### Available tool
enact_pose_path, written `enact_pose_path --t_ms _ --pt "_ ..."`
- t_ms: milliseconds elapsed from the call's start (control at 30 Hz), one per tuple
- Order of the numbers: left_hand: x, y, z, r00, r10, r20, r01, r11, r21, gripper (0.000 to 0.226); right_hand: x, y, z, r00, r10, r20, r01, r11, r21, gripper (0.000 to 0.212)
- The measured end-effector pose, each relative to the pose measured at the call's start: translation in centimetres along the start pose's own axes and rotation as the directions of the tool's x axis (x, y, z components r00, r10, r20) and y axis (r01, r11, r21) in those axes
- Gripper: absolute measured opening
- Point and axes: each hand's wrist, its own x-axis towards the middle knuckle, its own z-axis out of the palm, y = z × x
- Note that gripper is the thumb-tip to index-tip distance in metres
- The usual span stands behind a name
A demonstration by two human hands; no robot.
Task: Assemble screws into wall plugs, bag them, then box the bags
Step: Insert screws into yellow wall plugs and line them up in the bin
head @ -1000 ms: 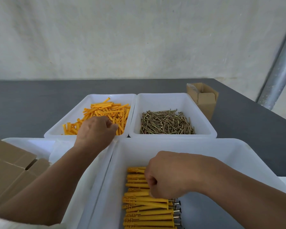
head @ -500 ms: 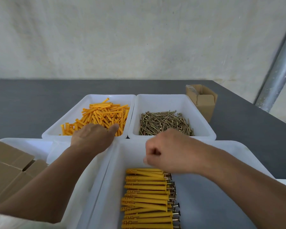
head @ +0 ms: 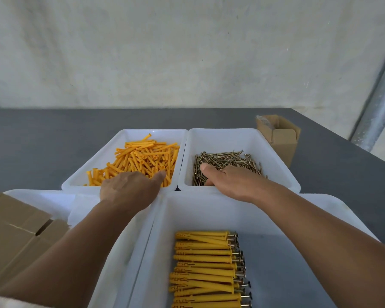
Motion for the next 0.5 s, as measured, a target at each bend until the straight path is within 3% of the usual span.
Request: enact_pose_path --t_ms 200,367,500 --pt "-0.28 0.20 -0.15 1.000 -0.026 -0.015 0.026 0.999 -0.028 0.073 0.61 -0.12 0.52 0.995 0.078 0.069 -0.064 0.982 -0.179 0.089" --pt "-0.54 0.45 -0.33 0.994 -0.045 -0.097 0.037 0.996 -0.081 0.066 0.52 0.18 0.69 0.999 0.023 0.023 -0.019 0.984 -0.177 0.068" --pt "-0.62 0.54 -0.61 0.966 -0.053 -0.251 0.009 0.985 -0.173 0.043 0.28 0.62 0.72 0.994 -0.077 -0.074 0.069 0.993 -0.101 0.061"
